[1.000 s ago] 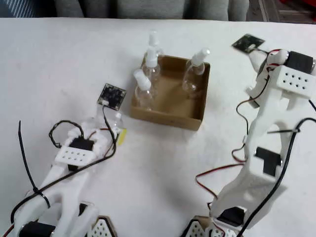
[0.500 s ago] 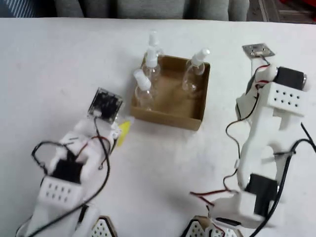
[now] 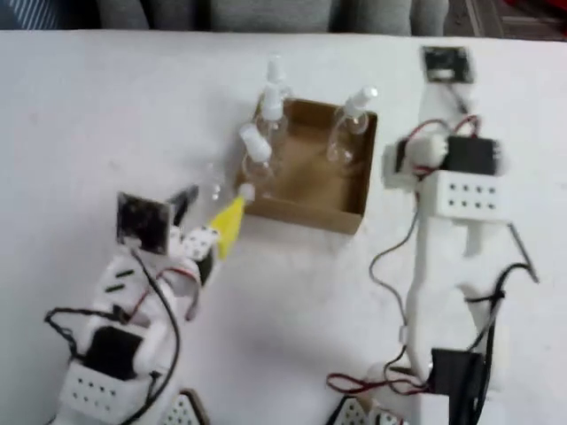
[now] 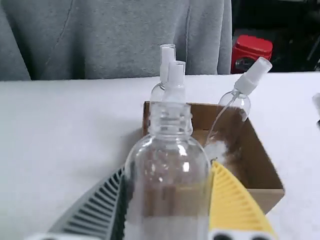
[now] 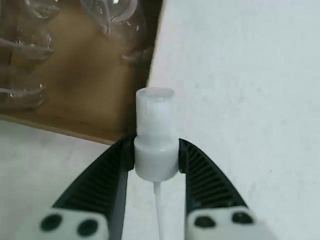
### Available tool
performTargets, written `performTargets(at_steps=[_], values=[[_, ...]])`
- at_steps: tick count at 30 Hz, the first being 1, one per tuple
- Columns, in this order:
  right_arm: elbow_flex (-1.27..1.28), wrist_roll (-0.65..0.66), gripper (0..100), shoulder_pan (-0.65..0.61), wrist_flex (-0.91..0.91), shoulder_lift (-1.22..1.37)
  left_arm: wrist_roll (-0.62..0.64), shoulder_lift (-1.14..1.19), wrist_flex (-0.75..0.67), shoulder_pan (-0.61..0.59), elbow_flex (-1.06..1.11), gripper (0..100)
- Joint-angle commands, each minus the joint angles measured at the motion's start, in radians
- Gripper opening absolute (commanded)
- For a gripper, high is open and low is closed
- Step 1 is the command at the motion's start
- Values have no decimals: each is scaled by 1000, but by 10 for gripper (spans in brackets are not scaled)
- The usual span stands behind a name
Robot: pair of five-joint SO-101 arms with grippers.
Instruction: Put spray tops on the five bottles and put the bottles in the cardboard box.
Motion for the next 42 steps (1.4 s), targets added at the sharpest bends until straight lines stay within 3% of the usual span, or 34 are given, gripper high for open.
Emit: performTargets(at_steps=[1, 10, 17, 22, 24, 30, 34, 38, 42], values=[[69, -14, 17, -36, -130, -85, 72, -19, -149, 18, 52, 20], [97, -18, 17, -186, -236, -311, -32, -19, -161, 19, 101, 20], [198, -18, 17, -312, -328, -420, -38, -21, -164, 18, 150, 20], [302, -23, 16, -355, -539, -564, -38, -36, -161, 12, 158, 20], [373, -86, 16, -381, -647, -631, -38, -90, -149, 10, 184, 20], [522, -138, 16, -437, -992, -717, -38, -374, 57, 19, 215, 20], [503, -138, 16, -499, -1104, -713, -38, -334, 64, 39, 215, 20], [390, -138, 16, -595, -1129, -636, -40, -334, 72, 81, 218, 20], [252, -143, 16, -639, -1027, -506, -40, -334, 74, 79, 219, 20]])
